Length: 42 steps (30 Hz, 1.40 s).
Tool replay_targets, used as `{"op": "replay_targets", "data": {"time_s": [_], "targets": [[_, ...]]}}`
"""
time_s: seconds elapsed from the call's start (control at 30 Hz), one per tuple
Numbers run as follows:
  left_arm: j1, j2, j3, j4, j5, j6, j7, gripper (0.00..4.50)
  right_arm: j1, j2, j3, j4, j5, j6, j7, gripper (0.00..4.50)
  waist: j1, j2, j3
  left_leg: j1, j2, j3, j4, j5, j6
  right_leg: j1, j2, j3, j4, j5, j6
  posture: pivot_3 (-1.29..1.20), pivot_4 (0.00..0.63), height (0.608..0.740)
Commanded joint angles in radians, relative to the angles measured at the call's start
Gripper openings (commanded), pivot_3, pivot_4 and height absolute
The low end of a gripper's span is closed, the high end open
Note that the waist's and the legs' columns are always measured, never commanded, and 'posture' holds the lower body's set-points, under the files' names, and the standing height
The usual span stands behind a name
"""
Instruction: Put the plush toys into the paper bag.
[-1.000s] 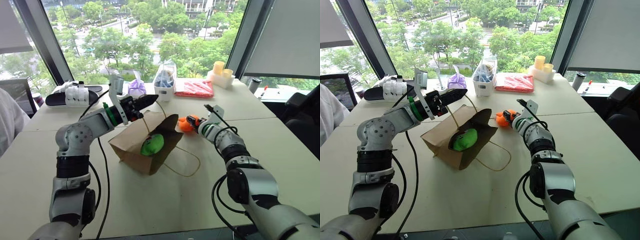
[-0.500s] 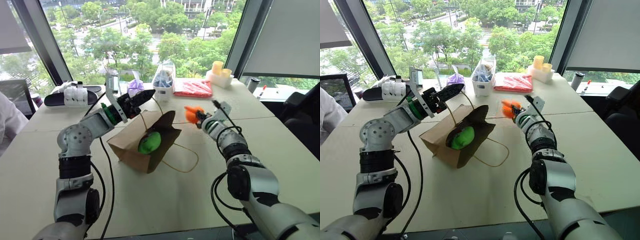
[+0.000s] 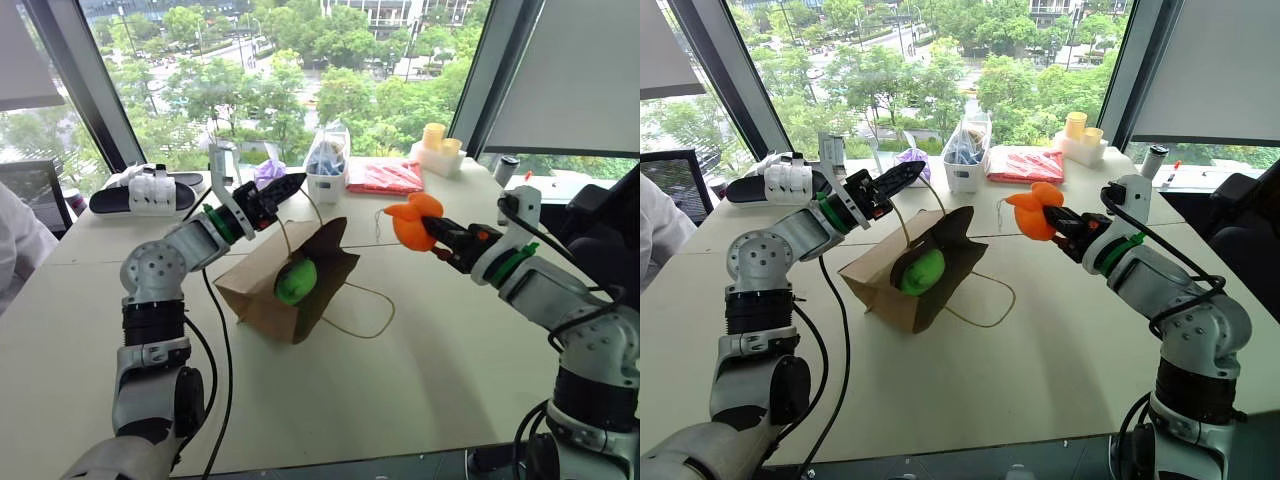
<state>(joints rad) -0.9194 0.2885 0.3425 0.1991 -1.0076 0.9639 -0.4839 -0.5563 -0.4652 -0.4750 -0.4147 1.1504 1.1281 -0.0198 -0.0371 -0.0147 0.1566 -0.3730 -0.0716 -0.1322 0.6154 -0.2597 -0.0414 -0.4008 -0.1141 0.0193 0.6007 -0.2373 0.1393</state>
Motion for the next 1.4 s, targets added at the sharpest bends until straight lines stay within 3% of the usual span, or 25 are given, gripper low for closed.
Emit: {"op": "replay_targets", "data": {"time_s": [0.03, 0.17, 0.3, 0.53, 0.9, 1.0, 1.2, 1.4], "targets": [[-0.037, 0.003, 0.004, 0.002, -0.005, -0.018, -0.021, 0.00, 0.017, -0.034, 0.006, -0.101, 0.228, 0.041, -0.114, 0.10, 0.003, 0.000, 0.000, 0.000, 0.000, 0.000, 0.000, 0.000, 0.000, 0.000, 0.000, 0.000, 0.000, 0.000, 0.000, 0.00, 0.150, 0.740], [-0.054, -0.006, 0.001, 0.031, 0.000, -0.027, -0.032, 0.00, 0.059, -0.057, 0.108, -0.116, 0.361, 0.037, -0.273, 0.10, 0.017, 0.000, 0.000, 0.000, 0.000, 0.000, 0.000, 0.000, 0.000, 0.001, 0.000, 0.000, -0.001, 0.000, 0.000, 0.00, 0.150, 0.740], [-0.067, -0.019, 0.007, 0.048, -0.005, -0.035, -0.028, 0.00, 0.064, -0.023, 0.220, -0.093, 0.377, -0.005, -0.362, 0.10, 0.023, 0.000, 0.000, -0.001, 0.000, 0.000, 0.000, 0.000, 0.000, 0.001, 0.000, 0.000, -0.001, 0.000, 0.000, 0.00, 0.150, 0.740], [-0.050, -0.041, 0.016, 0.009, -0.035, -0.015, -0.005, 0.00, -0.036, 0.094, 0.385, 0.092, 0.187, -0.061, -0.383, 0.10, 0.019, 0.000, 0.000, 0.000, 0.000, 0.003, 0.001, 0.000, 0.000, 0.000, 0.001, 0.000, -0.001, 0.000, 0.000, 0.00, 0.150, 0.740], [-0.024, -0.060, 0.053, -0.042, -0.100, 0.009, 0.062, 0.00, -0.207, 0.202, 0.501, 0.308, -0.130, -0.094, -0.217, 0.10, 0.020, 0.000, 0.000, -0.001, 0.000, 0.002, 0.000, 0.000, -0.001, -0.002, 0.001, 0.000, 0.001, 0.000, 0.000, 0.00, 0.150, 0.740], [-0.031, -0.070, 0.074, -0.029, -0.119, -0.002, 0.092, 0.00, -0.224, 0.227, 0.512, 0.319, -0.184, -0.094, -0.180, 1.14, 0.019, 0.000, 0.000, -0.001, 0.000, 0.002, 0.000, 0.000, -0.001, -0.002, 0.001, 0.000, 0.001, 0.000, 0.000, 0.00, 0.150, 0.740], [-0.048, -0.071, 0.109, 0.003, -0.135, -0.030, 0.131, 0.00, -0.214, 0.236, 0.486, 0.270, -0.236, -0.056, -0.133, 4.12, 0.019, -0.001, 0.000, -0.001, 0.000, 0.002, 0.000, 0.000, -0.001, -0.003, 0.001, 0.000, 0.002, 0.000, 0.000, 0.00, 0.150, 0.740], [-0.046, -0.060, 0.103, 0.019, -0.126, -0.044, 0.120, 0.00, -0.161, 0.171, 0.422, 0.107, -0.156, 0.011, -0.031, 4.12, 0.022, -0.001, 0.000, -0.002, 0.000, 0.002, 0.000, 0.001, -0.001, -0.003, 0.001, 0.000, 0.002, 0.000, 0.000, 0.00, 0.150, 0.740]]}}
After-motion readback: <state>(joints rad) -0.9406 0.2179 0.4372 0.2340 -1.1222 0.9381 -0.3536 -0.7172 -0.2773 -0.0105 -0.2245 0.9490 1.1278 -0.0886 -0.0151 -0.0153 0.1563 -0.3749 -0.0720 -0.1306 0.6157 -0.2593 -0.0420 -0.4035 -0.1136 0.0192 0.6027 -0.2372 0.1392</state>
